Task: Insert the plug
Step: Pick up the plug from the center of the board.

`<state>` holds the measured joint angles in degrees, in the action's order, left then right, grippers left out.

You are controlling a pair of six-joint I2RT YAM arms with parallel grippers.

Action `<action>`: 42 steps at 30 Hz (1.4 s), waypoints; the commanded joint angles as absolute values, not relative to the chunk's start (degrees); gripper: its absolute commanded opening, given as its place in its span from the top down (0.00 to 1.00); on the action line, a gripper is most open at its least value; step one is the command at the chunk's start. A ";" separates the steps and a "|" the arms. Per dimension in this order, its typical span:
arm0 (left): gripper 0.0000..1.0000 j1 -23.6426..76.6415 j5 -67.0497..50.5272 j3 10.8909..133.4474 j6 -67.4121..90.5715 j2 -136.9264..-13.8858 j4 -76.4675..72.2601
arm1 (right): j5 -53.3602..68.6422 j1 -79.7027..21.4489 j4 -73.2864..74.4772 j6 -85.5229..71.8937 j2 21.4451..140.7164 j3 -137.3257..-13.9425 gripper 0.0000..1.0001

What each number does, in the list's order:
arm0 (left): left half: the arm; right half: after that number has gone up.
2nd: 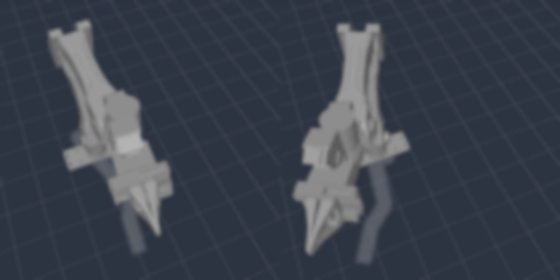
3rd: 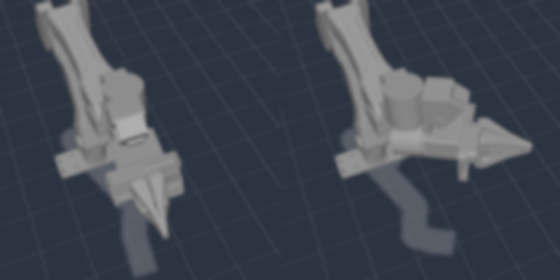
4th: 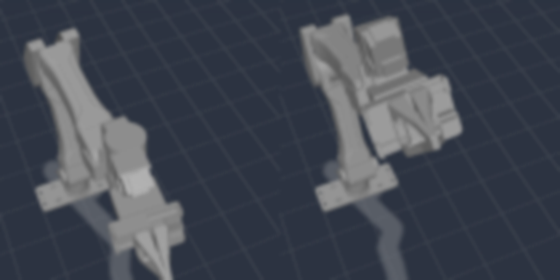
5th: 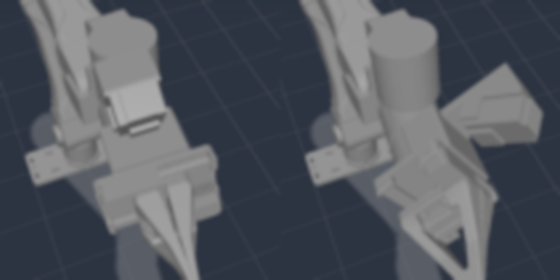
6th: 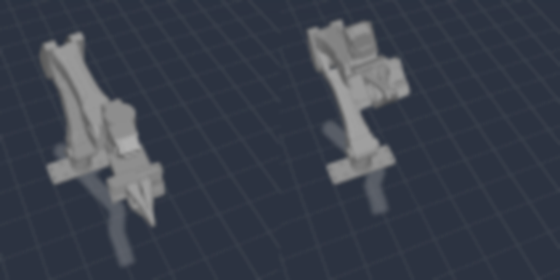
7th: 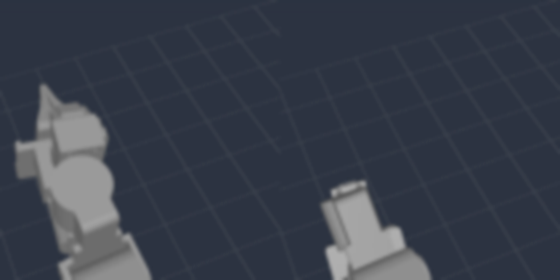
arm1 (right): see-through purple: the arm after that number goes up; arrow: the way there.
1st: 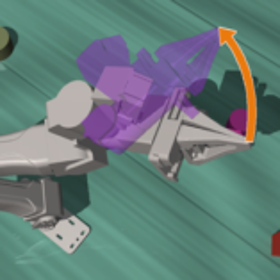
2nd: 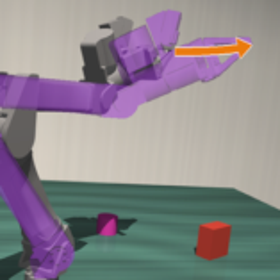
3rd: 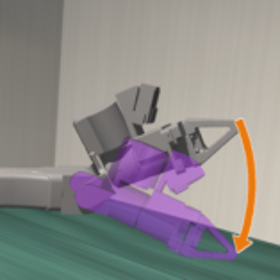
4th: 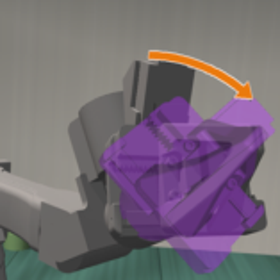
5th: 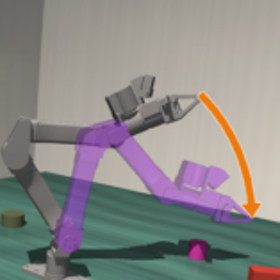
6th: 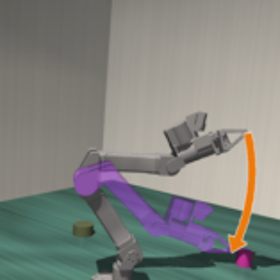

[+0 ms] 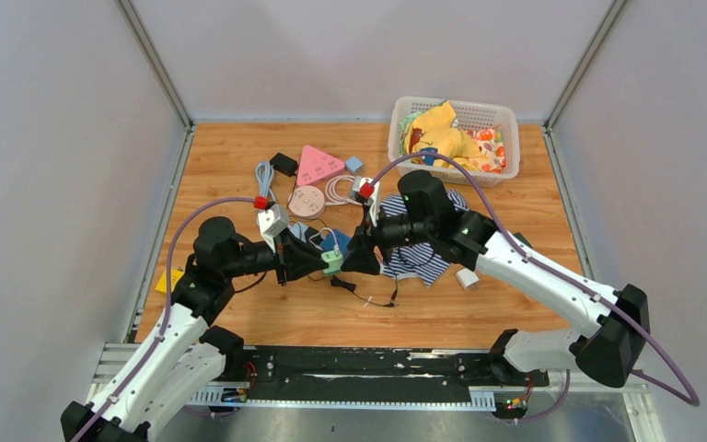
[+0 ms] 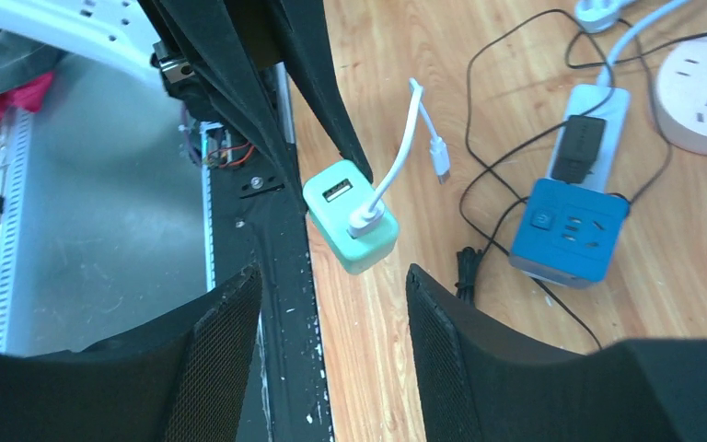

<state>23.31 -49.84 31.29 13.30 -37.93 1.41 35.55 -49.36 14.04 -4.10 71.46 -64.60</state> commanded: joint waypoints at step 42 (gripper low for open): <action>0.01 24.08 -22.71 33.50 14.01 -36.15 11.35 | 26.62 -53.46 9.10 5.62 74.01 -61.09 1.00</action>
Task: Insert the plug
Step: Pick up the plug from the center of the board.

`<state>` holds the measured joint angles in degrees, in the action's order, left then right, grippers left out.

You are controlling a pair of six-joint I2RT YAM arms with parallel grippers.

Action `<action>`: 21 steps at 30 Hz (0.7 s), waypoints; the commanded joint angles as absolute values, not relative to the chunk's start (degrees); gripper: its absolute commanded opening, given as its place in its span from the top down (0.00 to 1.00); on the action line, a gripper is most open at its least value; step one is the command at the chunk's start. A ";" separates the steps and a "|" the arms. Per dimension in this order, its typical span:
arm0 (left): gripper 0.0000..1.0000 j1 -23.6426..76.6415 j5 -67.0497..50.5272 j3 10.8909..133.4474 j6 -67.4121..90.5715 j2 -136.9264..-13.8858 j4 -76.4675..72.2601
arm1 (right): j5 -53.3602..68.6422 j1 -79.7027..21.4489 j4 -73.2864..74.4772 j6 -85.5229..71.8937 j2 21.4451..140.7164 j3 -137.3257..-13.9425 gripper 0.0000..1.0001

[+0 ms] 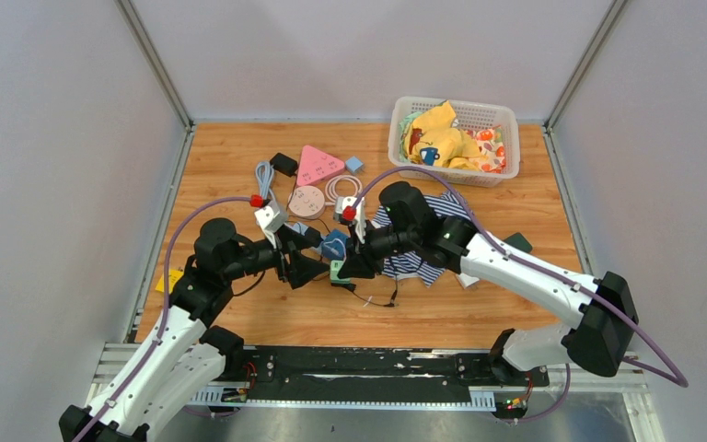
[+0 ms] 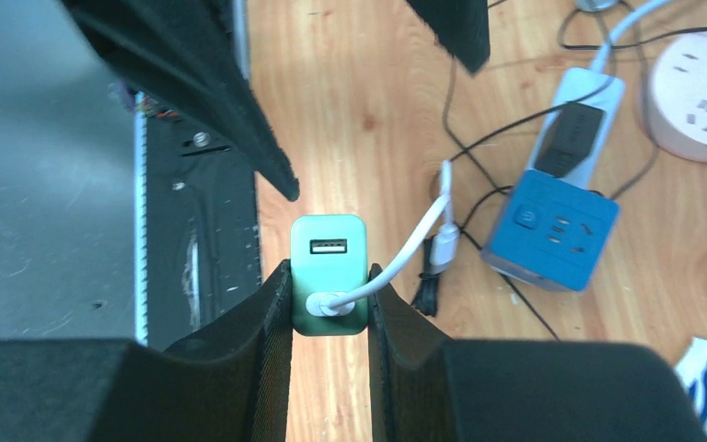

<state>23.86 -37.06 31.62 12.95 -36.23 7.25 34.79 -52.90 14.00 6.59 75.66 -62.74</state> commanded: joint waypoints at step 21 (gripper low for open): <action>0.00 11.41 -18.01 33.27 25.17 -45.00 21.24 | 8.63 -51.70 -17.92 2.02 83.22 -53.63 1.00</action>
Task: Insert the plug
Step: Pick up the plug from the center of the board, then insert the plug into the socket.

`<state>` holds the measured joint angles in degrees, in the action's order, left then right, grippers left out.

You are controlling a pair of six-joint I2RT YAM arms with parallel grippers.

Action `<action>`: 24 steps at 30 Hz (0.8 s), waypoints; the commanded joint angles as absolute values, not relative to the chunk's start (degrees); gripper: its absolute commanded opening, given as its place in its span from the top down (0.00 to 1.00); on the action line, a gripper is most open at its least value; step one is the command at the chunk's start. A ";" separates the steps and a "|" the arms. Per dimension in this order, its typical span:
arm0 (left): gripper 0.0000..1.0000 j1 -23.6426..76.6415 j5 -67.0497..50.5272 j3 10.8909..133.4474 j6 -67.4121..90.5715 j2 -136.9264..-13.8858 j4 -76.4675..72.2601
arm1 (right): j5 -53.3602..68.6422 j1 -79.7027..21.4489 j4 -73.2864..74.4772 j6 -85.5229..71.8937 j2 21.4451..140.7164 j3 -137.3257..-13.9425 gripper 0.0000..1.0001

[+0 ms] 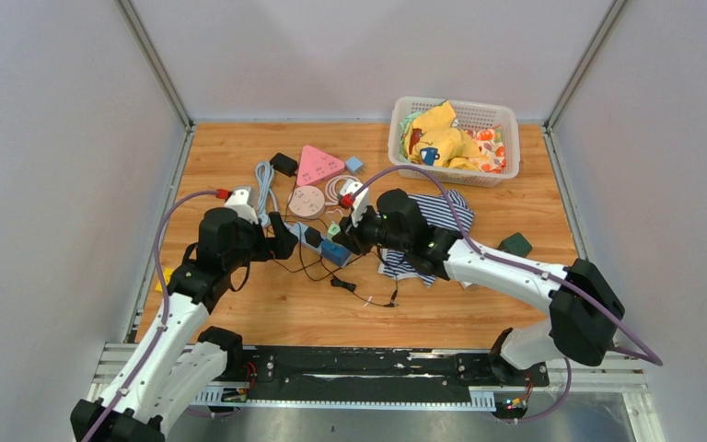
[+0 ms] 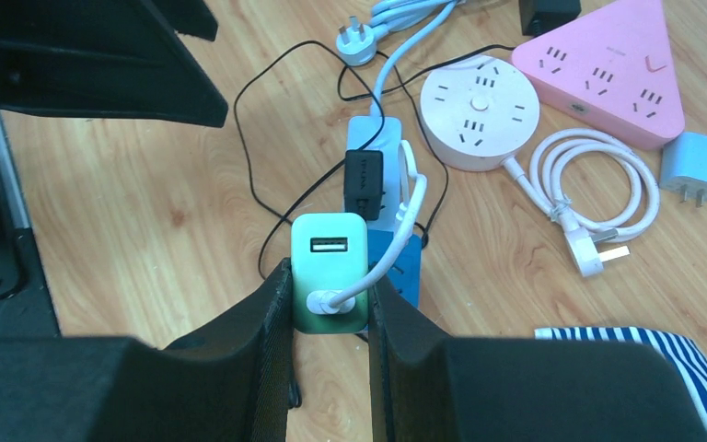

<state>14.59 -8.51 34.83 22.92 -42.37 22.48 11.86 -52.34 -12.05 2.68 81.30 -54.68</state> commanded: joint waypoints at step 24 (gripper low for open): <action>0.00 11.07 -12.91 32.46 23.90 -45.87 21.62 | 5.69 -51.15 -20.22 2.33 87.71 -47.64 1.00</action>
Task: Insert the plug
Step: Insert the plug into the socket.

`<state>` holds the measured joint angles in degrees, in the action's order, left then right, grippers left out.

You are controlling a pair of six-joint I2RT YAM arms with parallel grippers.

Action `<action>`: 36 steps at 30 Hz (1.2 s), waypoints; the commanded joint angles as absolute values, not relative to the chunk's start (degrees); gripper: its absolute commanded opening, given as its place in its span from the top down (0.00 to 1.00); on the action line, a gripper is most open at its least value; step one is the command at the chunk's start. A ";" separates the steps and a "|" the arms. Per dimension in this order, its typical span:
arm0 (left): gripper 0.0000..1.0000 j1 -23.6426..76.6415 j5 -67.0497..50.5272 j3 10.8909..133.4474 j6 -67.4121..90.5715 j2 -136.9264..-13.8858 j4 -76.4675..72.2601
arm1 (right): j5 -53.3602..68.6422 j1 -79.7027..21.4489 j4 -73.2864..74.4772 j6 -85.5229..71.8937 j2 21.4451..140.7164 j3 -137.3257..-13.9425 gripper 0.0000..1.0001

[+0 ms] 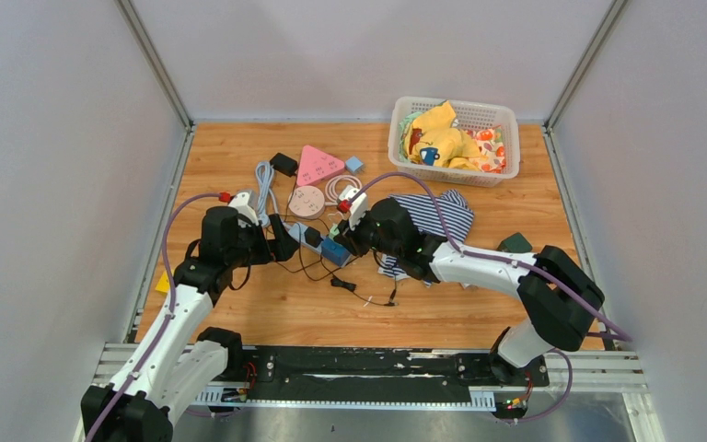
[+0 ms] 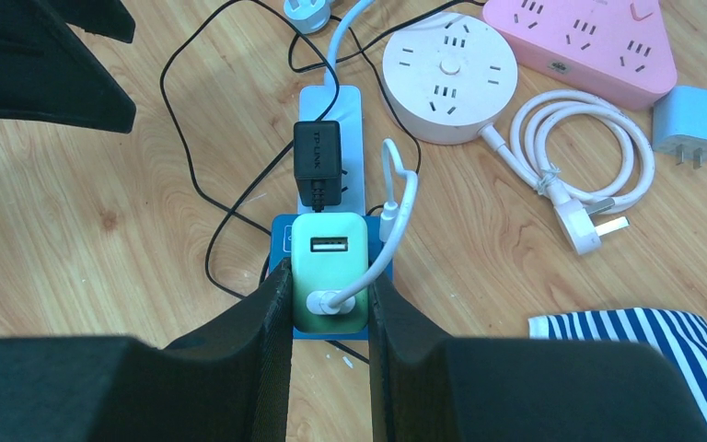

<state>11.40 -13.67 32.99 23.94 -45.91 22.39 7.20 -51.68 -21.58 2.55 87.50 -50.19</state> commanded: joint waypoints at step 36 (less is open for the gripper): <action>0.00 11.07 -12.66 32.21 24.78 -46.68 21.36 | 8.03 -51.53 -0.37 3.02 96.25 -55.59 1.00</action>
